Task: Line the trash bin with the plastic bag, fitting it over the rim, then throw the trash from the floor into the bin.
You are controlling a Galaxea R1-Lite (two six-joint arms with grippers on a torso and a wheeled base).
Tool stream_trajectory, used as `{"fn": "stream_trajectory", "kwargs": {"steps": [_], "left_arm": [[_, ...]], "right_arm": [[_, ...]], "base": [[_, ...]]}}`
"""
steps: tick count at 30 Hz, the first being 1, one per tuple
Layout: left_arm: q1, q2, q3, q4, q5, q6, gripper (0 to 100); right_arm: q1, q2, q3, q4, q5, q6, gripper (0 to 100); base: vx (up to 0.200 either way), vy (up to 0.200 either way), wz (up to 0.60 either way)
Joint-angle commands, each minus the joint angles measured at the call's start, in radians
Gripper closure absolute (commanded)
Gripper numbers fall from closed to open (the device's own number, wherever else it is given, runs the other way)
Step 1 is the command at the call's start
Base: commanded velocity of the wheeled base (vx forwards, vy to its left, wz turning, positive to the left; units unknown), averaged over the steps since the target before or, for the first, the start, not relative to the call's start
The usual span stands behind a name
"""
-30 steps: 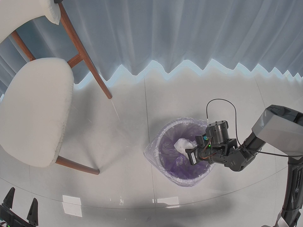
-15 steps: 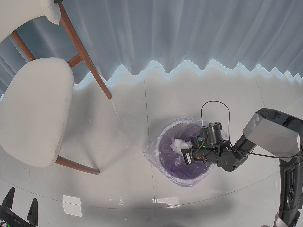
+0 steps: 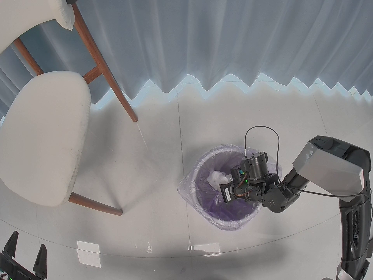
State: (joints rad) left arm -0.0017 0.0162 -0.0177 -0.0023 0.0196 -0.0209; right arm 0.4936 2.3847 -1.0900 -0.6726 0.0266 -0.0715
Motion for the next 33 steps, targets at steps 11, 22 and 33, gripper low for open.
{"fn": "stream_trajectory", "kwargs": {"steps": [11,22,33], "left_arm": [[0.000,-0.016,0.018,-0.001,0.000,0.001,0],[0.000,-0.016,0.018,-0.001,0.000,0.001,0],[-0.001,-0.016,0.018,-0.001,0.000,0.001,0]], "right_arm": [[0.022,-0.036,0.030,-0.002,-0.002,0.036,0],[0.033,-0.188,0.140,-0.007,-0.040,0.091,0],[0.013,-0.437,0.369,-0.007,-0.060,0.108,0]], "base": [[0.000,0.000,0.00],[0.000,0.000,0.00],[0.000,0.000,0.00]]}}
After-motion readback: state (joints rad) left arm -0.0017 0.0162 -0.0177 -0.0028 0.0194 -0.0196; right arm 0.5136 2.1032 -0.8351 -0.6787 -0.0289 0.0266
